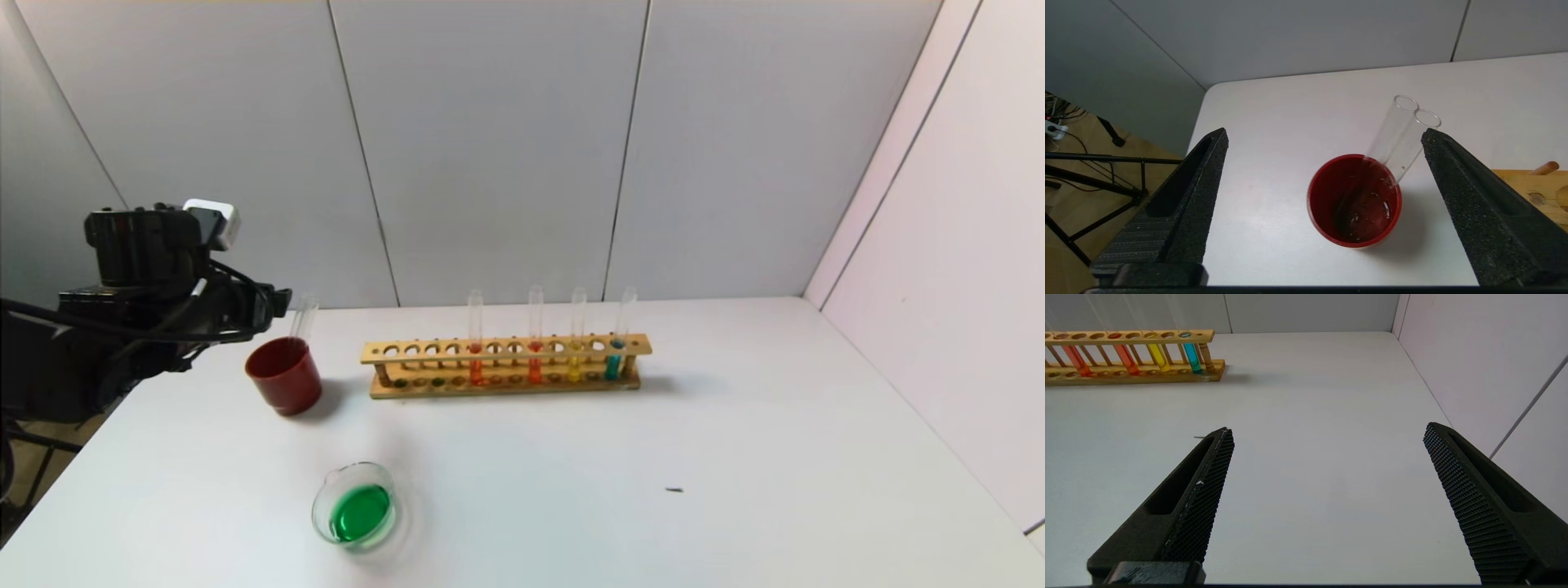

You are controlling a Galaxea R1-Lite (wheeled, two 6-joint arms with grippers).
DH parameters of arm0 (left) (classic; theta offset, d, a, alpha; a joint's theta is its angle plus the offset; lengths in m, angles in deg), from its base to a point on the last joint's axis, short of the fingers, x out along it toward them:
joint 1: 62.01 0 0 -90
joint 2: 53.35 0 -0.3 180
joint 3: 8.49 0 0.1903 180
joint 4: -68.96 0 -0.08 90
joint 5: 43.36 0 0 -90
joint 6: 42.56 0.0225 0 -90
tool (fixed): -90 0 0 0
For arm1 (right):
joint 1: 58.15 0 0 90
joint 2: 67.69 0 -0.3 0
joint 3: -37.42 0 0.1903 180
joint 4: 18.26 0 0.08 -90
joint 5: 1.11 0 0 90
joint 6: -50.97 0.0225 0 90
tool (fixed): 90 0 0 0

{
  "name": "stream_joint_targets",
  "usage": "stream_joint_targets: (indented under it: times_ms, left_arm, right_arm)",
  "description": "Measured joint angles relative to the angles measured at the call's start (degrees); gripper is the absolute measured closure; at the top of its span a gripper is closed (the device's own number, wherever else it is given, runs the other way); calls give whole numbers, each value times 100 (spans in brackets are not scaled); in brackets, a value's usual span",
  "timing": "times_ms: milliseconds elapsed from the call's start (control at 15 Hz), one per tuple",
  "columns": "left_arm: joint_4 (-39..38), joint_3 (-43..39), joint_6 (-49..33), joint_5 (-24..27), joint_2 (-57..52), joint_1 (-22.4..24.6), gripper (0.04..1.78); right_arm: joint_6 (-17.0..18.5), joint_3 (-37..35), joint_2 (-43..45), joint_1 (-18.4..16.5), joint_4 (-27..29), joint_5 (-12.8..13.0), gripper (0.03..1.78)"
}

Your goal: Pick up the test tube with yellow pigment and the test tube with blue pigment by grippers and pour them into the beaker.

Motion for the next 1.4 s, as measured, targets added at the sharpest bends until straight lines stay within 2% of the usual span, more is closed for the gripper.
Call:
stream_joint_targets:
  times_ms: [133,467,867,1133,1400]
  left_arm:
    - [297,2,13,5,-478,84,7]
    - [1323,-400,-17,-4,-2341,201,7]
    - [3446,-913,-41,-74,-5219,251,7]
    - [5063,-1047,-55,-393,-6974,279,7]
    - [5784,-1563,-59,-372,-8408,279,7]
  right_arm:
    - [0,2,0,0,0,0,11]
    - [0,2,0,0,0,0,11]
    - [0,0,0,0,0,0,11]
    - [0,0,0,0,0,0,11]
    - [0,0,0,0,0,0,11]
